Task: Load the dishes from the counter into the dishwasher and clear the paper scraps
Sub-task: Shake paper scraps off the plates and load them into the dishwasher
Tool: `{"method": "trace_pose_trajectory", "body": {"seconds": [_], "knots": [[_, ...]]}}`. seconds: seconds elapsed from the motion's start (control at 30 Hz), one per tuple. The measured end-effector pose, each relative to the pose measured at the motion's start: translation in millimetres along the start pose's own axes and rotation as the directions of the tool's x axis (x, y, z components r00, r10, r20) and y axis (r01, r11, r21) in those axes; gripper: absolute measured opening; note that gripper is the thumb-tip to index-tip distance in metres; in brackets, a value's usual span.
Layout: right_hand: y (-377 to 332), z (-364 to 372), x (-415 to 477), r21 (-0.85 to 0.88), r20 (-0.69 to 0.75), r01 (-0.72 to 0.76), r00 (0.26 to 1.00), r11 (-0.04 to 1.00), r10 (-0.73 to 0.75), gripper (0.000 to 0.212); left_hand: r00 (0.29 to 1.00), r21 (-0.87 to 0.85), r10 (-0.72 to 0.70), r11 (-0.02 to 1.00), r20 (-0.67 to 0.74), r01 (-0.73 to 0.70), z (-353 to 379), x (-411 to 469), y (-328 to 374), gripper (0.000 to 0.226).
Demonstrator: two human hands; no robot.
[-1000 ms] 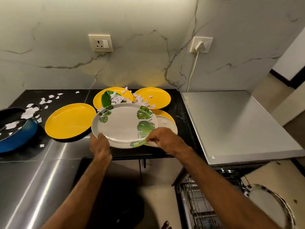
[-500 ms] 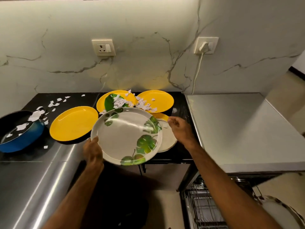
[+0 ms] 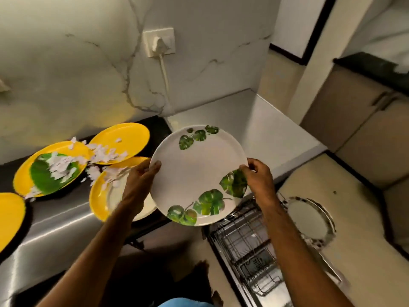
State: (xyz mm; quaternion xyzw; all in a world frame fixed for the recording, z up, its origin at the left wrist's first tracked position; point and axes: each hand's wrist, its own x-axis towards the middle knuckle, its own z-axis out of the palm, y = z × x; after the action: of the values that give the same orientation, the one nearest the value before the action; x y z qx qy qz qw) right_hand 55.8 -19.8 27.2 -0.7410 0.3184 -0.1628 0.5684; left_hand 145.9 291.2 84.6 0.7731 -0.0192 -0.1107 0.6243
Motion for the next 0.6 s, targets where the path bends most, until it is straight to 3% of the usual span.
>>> {"method": "trace_pose_trajectory", "body": {"seconds": [0.17, 0.3, 0.5, 0.6], "knots": [[30.3, -80.2, 9.0, 0.069, -0.218, -0.128, 0.966, 0.989, 0.14, 0.016, 0.975, 0.116, 0.011, 0.993, 0.222, -0.038, 89.7, 50.6, 15.0, 0.01], [42.9, -139.5, 5.4, 0.049, -0.367, -0.191, 0.909, 0.98, 0.196, 0.02, 0.906, 0.166, -0.008, 0.984, 0.423, -0.069, 164.1, 82.4, 22.2, 0.026], [69.4, -210.9, -22.3, 0.054, -0.583, -0.314, 0.761, 0.948, 0.286, 0.029, 0.782, 0.175, 0.036, 0.967, 0.622, -0.183, 283.4, 97.5, 29.4, 0.02], [91.4, -235.8, -38.2, 0.013, -0.652, -0.372, 0.701, 0.928, 0.289, 0.022, 0.729, 0.181, 0.056, 0.953, 0.682, -0.242, 331.9, 87.4, 26.3, 0.015]]}}
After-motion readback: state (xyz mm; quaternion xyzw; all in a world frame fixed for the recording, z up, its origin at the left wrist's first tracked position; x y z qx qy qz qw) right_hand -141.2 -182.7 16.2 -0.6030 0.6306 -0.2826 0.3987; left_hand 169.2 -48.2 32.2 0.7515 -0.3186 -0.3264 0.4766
